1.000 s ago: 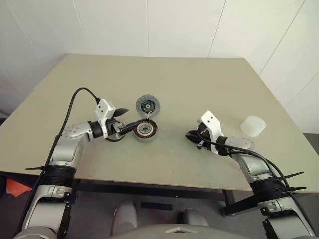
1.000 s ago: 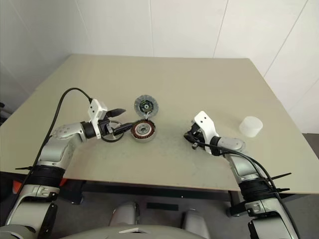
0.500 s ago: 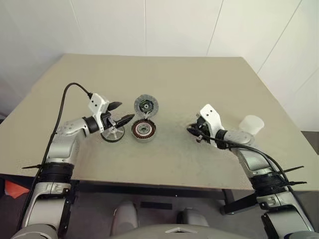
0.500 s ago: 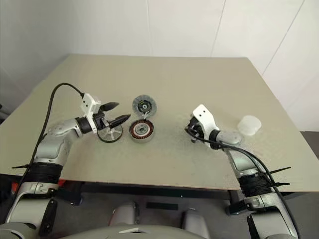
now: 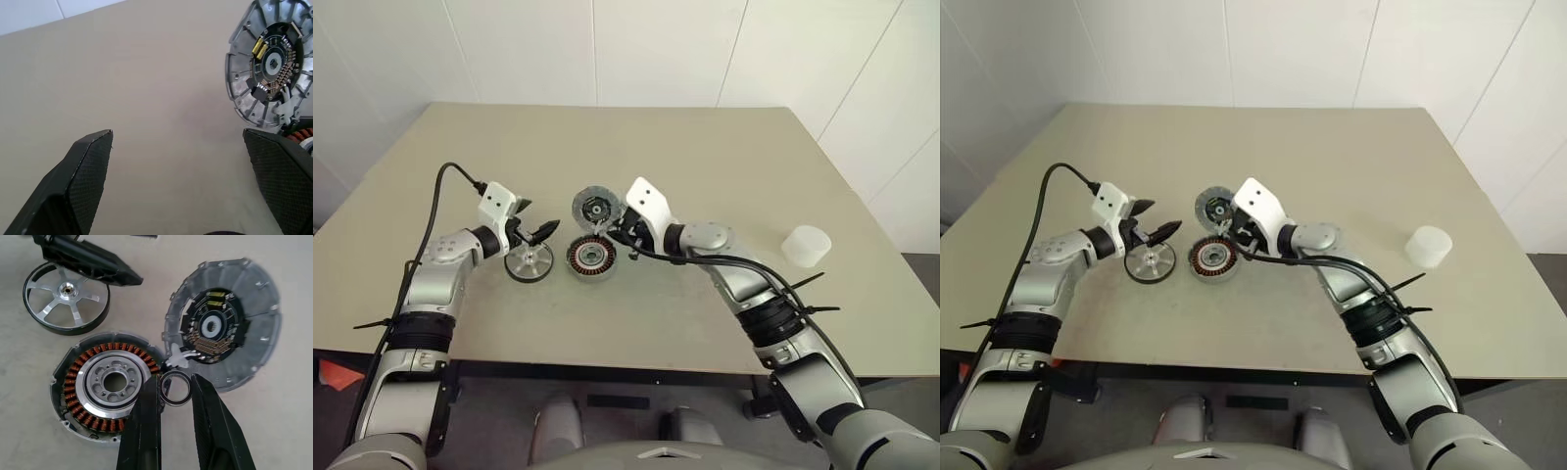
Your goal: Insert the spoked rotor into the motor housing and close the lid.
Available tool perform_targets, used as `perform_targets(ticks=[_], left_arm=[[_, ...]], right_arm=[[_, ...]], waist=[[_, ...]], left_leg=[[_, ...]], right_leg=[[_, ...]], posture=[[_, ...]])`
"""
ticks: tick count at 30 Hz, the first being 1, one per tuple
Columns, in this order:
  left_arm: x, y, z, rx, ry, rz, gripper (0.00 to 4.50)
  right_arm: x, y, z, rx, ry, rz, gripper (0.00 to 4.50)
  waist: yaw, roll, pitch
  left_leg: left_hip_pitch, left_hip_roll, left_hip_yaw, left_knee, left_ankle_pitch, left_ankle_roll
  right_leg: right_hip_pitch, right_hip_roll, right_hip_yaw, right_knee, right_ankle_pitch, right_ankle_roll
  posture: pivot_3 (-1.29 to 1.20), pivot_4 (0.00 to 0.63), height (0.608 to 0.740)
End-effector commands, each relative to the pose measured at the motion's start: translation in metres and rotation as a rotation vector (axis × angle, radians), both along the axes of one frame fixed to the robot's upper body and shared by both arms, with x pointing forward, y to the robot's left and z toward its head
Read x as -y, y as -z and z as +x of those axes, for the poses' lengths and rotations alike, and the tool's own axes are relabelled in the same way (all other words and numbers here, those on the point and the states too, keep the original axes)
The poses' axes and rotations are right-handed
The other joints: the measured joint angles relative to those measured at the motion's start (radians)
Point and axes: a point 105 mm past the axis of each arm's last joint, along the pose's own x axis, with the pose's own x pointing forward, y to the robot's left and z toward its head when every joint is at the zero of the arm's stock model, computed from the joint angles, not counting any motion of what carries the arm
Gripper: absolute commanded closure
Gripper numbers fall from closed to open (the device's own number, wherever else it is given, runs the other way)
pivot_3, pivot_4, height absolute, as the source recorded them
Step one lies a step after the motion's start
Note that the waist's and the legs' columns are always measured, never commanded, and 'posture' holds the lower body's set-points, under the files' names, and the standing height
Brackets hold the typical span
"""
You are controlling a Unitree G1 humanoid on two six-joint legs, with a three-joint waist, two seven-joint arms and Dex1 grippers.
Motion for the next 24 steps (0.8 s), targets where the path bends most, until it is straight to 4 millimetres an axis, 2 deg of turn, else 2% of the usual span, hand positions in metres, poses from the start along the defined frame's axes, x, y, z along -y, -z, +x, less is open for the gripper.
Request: perform_targets(ticks=[1, 5, 12, 24], left_arm=[[-0.008, -0.019, 0.005, 0.029, -0.036, 0.011, 0.00], [-0.006, -0.026, 0.001, 0.016, 0.023, -0.033, 0.00], [-0.001, -0.023, -0.004, 0.013, 0.049, -0.013, 0.00], [0.000, -0.023, -0.007, 0.019, 0.059, -0.002, 0.00]], right_arm=[[-0.014, -0.014, 0.001, 0.050, -0.038, 0.010, 3.94], [-0.024, 0.001, -0.003, 0.021, -0.064, -0.022, 3.94], [-0.038, 0.004, -0.008, -0.002, -0.088, -0.019, 3.94], [-0.039, 0.016, -0.007, -0.062, -0.062, -0.015, 3.94]], waist=[[-0.002, 0.000, 0.000], [-0.002, 0.000, 0.000], [-0.002, 0.000, 0.000], [-0.003, -0.001, 0.000]], left_leg=[[0.000, 0.000, 0.000, 0.000, 0.000, -0.001], [0.000, 0.000, -0.002, 0.000, 0.002, -0.003], [0.000, 0.000, -0.003, 0.000, 0.002, -0.003], [0.000, 0.000, -0.005, 0.000, 0.002, -0.004]], right_leg=[[0.000, 0.000, 0.000, 0.000, 0.000, 0.000], [0.000, 0.000, -0.001, 0.001, 0.000, 0.000], [0.000, 0.000, -0.002, 0.001, 0.000, 0.000], [0.000, 0.001, -0.003, 0.002, 0.000, 0.000]], posture=[[0.00, 0.000, 0.740], [0.00, 0.000, 0.740], [0.00, 0.000, 0.740], [0.00, 0.000, 0.740]])
